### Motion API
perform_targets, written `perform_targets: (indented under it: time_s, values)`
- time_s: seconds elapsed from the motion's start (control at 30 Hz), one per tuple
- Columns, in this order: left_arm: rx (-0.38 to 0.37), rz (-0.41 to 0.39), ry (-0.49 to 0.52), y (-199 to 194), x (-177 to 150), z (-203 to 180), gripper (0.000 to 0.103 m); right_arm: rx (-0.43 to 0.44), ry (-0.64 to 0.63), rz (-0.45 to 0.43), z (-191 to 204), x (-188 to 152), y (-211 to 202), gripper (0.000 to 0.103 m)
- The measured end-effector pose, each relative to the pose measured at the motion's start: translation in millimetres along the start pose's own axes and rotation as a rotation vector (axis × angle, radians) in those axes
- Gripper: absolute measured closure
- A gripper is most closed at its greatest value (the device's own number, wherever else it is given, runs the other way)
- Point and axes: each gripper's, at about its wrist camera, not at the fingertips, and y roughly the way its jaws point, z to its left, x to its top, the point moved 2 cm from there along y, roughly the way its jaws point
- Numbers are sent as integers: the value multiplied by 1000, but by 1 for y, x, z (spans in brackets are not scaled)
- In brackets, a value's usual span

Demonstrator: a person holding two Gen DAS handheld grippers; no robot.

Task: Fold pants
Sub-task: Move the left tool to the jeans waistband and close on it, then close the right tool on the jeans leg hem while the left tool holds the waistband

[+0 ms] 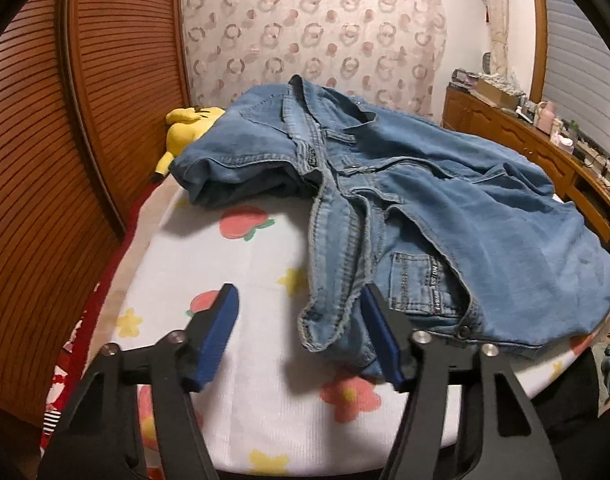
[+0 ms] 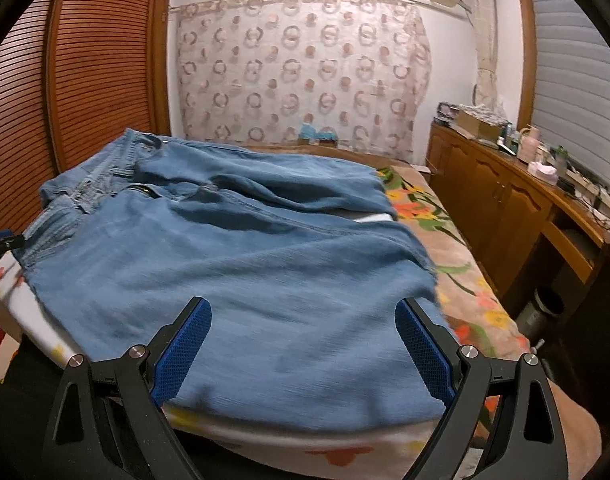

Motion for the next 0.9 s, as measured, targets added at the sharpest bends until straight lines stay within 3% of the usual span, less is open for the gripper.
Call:
perform_targets:
  time_s: [0.43, 0.7, 0.73, 0.77, 0.8, 0.9]
  values:
    - [-95, -42, 53, -13, 5, -23, 67, -63, 74, 59, 6, 8, -5, 9]
    - [-70, 41, 83, 9, -1, -22, 69, -54, 82, 58, 21, 9, -6, 9]
    - [-77, 41, 85, 9, -1, -22, 74, -55, 84, 58, 22, 9, -7, 9]
    - [-82, 38, 93, 9, -1, -21, 93, -56, 88, 58, 22, 9, -8, 9]
    - [-87, 45, 95, 8, 0, -21, 98, -56, 91, 57, 21, 8, -9, 9]
    - [-118, 25, 96, -4, 3, -22, 100, -59, 97, 56, 16, 8, -11, 9]
